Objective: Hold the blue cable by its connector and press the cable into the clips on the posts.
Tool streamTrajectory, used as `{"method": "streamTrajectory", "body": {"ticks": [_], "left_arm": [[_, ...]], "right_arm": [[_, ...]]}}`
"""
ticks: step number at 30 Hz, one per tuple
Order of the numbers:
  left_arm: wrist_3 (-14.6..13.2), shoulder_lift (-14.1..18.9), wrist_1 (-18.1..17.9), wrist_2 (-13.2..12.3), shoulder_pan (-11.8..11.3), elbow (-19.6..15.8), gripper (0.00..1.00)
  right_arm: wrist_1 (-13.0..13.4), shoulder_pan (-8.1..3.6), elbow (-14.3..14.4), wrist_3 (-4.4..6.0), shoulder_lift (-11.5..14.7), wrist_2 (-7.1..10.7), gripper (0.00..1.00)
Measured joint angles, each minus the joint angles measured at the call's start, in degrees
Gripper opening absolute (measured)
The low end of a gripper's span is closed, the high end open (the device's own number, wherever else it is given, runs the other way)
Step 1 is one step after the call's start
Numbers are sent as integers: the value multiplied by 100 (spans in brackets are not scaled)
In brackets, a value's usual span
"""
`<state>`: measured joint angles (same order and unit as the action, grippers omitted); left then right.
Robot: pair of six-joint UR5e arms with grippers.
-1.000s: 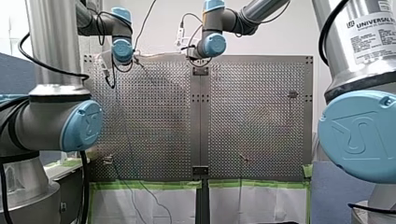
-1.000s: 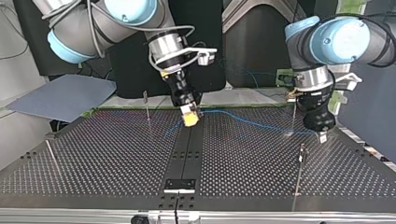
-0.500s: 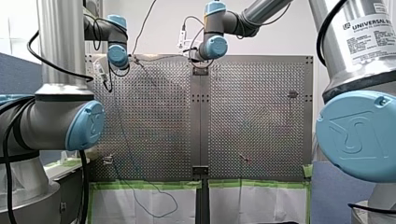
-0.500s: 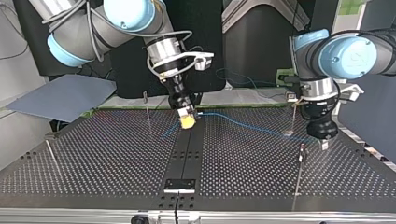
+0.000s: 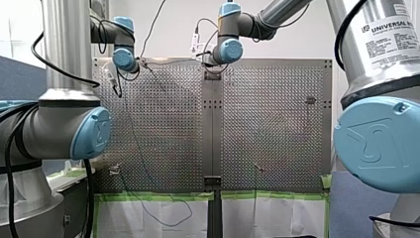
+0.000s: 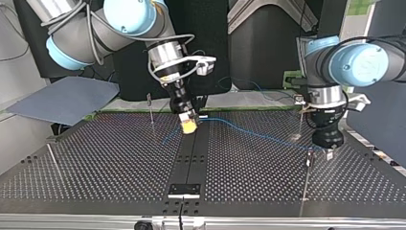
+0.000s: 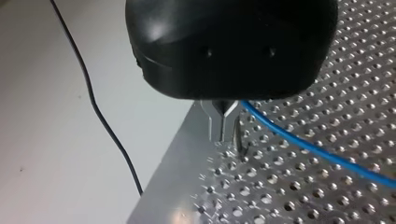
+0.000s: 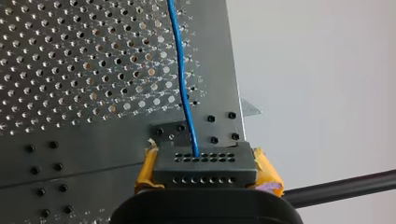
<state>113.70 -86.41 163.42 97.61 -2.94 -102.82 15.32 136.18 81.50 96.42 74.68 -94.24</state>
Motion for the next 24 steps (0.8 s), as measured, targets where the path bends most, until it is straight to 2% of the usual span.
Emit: {"method": "streamTrajectory", "body": {"ticks": [8,16,24], "left_arm": [[6,-39,-24,-7,-41,2,0],[128,-50,-145,-145,-160,17,0],[281,-309,-217,-268,-218,102,0]], "right_arm": [[-18,-36,1,-7,-7,2,0],[-20,-110,0,-15,-29,10,0],[-18,-208,1,-24,-242,22,0]]}}
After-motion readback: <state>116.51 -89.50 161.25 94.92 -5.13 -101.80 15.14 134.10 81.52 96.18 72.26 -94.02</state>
